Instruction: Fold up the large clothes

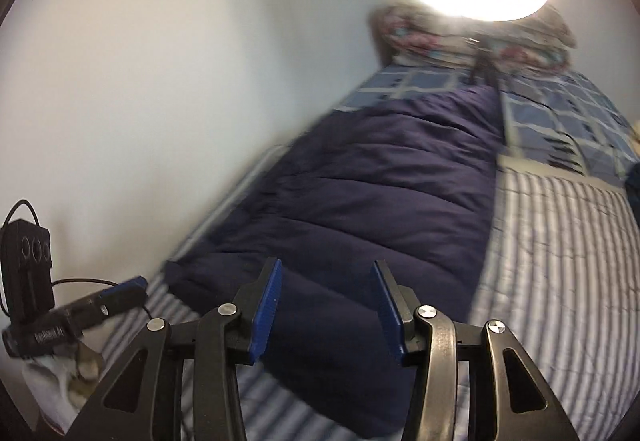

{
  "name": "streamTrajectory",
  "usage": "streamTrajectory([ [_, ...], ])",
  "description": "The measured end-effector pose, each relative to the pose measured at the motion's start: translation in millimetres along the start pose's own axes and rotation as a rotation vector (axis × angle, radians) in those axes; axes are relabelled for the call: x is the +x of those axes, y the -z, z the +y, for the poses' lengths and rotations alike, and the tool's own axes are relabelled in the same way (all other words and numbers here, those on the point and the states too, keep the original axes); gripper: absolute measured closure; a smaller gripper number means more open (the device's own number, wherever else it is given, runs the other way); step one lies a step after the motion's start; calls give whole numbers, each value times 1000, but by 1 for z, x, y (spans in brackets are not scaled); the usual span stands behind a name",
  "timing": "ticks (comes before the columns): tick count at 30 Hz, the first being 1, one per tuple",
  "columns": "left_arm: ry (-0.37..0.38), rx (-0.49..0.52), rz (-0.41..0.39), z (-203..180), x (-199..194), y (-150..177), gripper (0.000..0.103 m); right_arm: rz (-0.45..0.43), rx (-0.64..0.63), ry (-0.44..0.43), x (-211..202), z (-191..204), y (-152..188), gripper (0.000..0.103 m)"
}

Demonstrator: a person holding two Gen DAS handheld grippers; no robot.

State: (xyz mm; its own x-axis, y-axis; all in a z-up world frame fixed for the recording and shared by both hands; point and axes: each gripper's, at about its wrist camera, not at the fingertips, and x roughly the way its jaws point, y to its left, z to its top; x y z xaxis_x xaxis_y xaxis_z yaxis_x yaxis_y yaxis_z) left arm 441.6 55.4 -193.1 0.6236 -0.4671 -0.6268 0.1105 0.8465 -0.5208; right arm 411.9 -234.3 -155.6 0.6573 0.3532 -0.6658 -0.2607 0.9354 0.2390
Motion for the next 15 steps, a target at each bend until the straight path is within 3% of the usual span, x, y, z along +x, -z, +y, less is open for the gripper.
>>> streamTrajectory([
  [2,-4,-18,16,3,15,-1,36,7,28,53,2,-27,1,54],
  [3,2,-23,22,5,23,0,42,6,43,82,2,-39,3,54],
  [4,14,-26,24,5,29,2,62,9,56,105,3,-50,6,53],
  [6,-6,-2,21,4,38,5,87,19,77,136,7,-64,9,48],
  [9,-36,53,-30,-2,38,5,94,37,88,164,21,-73,10,48],
  [15,-71,39,-71,9,29,11,97,28,56,178,39,-57,2,48],
])
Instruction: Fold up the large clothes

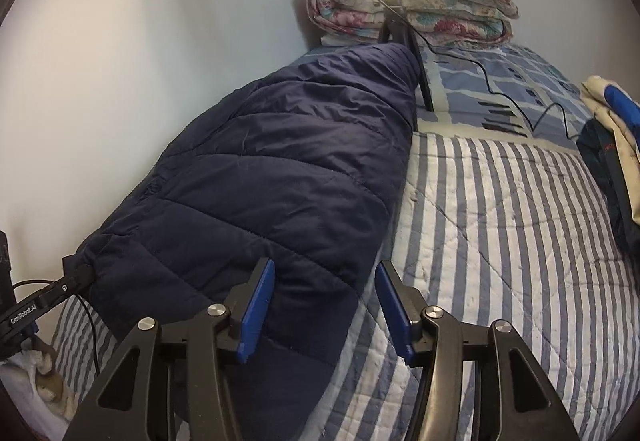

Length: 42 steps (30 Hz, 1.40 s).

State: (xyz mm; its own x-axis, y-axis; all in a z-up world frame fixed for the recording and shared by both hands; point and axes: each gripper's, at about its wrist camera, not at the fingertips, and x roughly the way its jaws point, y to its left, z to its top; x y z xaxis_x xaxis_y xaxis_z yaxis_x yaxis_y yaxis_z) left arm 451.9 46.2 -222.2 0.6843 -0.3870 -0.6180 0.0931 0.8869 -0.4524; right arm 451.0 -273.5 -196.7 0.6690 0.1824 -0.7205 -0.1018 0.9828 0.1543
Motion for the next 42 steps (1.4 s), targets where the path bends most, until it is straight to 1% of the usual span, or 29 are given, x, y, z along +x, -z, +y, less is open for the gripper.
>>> streamTrajectory([
  [4,-48,13,0,4,4,7,97,11,-63,-10,14,24,-8,48],
  [6,-92,36,-9,5,7,8,97,18,-109,10,26,38,-8,48],
  [10,-126,37,1,7,10,12,97,67,-167,31,54,56,0,48],
  [12,-152,59,-2,1,4,12,94,78,-181,38,56,59,0,48],
  [14,-173,83,-47,-10,-15,11,88,83,-191,18,47,58,-5,52],
  [15,-164,105,-78,-19,-27,8,81,72,-185,-5,40,54,-8,54],
  [16,-156,119,-101,-24,-36,4,72,54,-176,-19,32,50,-12,54],
  [17,-144,140,-126,-32,-43,-1,67,22,-160,-31,22,43,-17,54],
  [18,-126,180,-145,-44,-47,-8,57,-13,-143,-41,11,35,-24,53],
  [21,-141,231,-159,-64,-41,-31,56,-68,-123,-28,-1,20,-43,53],
  [23,-132,252,-127,-70,-21,-50,56,-104,-113,8,0,11,-59,53],
  [27,-185,266,-70,-64,23,-76,56,-141,-77,29,14,0,-90,53],
  [29,-236,265,-41,-57,46,-80,56,-140,-66,31,31,-2,-105,53],
  [33,-272,270,21,-38,70,-73,56,-141,-65,41,67,5,-128,53],
  [35,-274,274,32,-27,75,-67,56,-121,-66,51,88,9,-137,53],
  [37,-268,266,41,-21,79,-64,56,-53,-68,59,119,14,-143,53],
  [39,-254,258,49,-16,82,-64,56,7,-89,103,141,20,-139,52],
  [40,-244,254,53,-16,82,-65,56,38,-120,131,153,26,-136,52],
  [42,-204,229,59,-14,79,-68,56,63,-172,172,160,35,-133,52],
])
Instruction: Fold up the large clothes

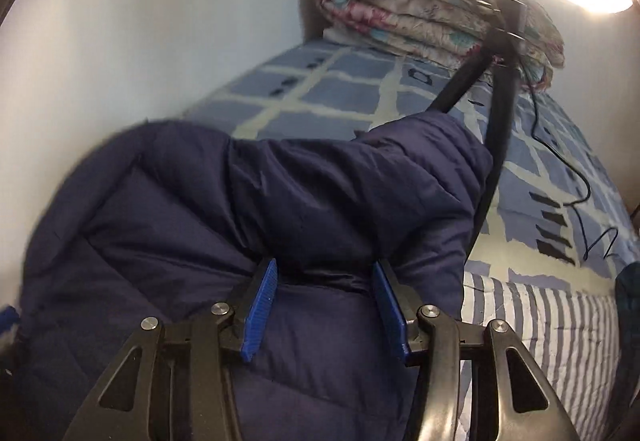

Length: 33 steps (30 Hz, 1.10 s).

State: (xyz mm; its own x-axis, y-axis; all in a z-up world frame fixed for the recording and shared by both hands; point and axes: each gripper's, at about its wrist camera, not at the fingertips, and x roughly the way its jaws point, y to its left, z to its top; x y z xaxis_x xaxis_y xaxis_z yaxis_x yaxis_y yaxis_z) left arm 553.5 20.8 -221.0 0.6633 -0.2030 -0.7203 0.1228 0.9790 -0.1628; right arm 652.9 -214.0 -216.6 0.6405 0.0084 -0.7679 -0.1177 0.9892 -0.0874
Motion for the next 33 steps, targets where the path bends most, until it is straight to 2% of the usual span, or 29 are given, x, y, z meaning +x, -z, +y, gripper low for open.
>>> streamTrajectory([
  [2,65,-32,15,6,-5,-2,45,4,-24,16,-8,2,-2,52],
  [3,96,-49,23,9,-8,-3,29,-9,-10,-16,-20,-2,0,48],
  [4,120,-65,28,12,-11,-3,23,-21,5,-42,-28,-6,3,41],
  [7,184,-99,54,18,-22,-4,23,-62,93,-143,-72,-32,26,30],
  [10,242,-163,99,27,-23,-9,23,-46,171,-291,-101,-56,59,17],
  [13,291,-219,154,36,-17,-15,22,-5,238,-415,-114,-75,93,15],
  [15,336,-254,195,42,-10,-17,22,24,268,-460,-115,-82,114,13],
  [19,356,-303,244,52,7,-22,22,85,286,-516,-107,-88,149,13],
  [22,346,-307,282,55,22,-23,22,119,317,-568,-93,-90,161,13],
  [25,335,-304,308,58,34,-22,22,140,368,-655,-79,-88,171,13],
  [28,364,-327,327,62,46,-19,22,133,387,-741,-69,-80,175,15],
  [32,392,-371,312,66,53,-15,24,130,380,-771,-62,-66,174,26],
  [33,398,-371,307,65,54,-13,33,135,387,-792,-60,-64,173,32],
])
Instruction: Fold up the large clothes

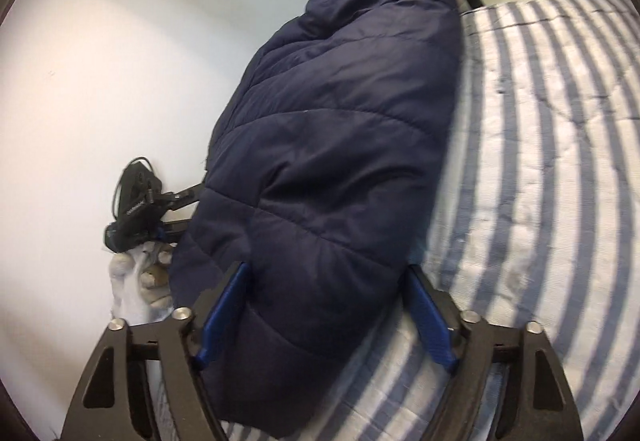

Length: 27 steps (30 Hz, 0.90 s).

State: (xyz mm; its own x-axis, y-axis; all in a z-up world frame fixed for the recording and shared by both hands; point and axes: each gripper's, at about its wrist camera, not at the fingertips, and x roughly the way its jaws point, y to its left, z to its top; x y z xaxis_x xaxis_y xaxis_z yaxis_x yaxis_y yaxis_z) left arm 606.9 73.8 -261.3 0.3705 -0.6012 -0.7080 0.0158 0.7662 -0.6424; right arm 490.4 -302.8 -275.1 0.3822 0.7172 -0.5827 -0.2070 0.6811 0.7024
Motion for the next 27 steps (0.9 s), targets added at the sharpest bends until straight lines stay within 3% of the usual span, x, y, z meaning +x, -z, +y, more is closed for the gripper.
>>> streamTrajectory([
  [1,11,5,3,-1,2,2,44,3,15,-14,2,0,1,36],
  [6,-19,55,-30,-16,0,13,64,2,27,6,7,6,1,63],
  [9,-42,76,-33,-26,-3,22,71,5,3,55,4,18,1,71],
  [17,-53,115,17,-54,-11,76,76,54,-71,209,-29,48,22,76],
  [27,-44,193,123,-116,-17,202,77,119,-123,378,-111,65,114,76],
])
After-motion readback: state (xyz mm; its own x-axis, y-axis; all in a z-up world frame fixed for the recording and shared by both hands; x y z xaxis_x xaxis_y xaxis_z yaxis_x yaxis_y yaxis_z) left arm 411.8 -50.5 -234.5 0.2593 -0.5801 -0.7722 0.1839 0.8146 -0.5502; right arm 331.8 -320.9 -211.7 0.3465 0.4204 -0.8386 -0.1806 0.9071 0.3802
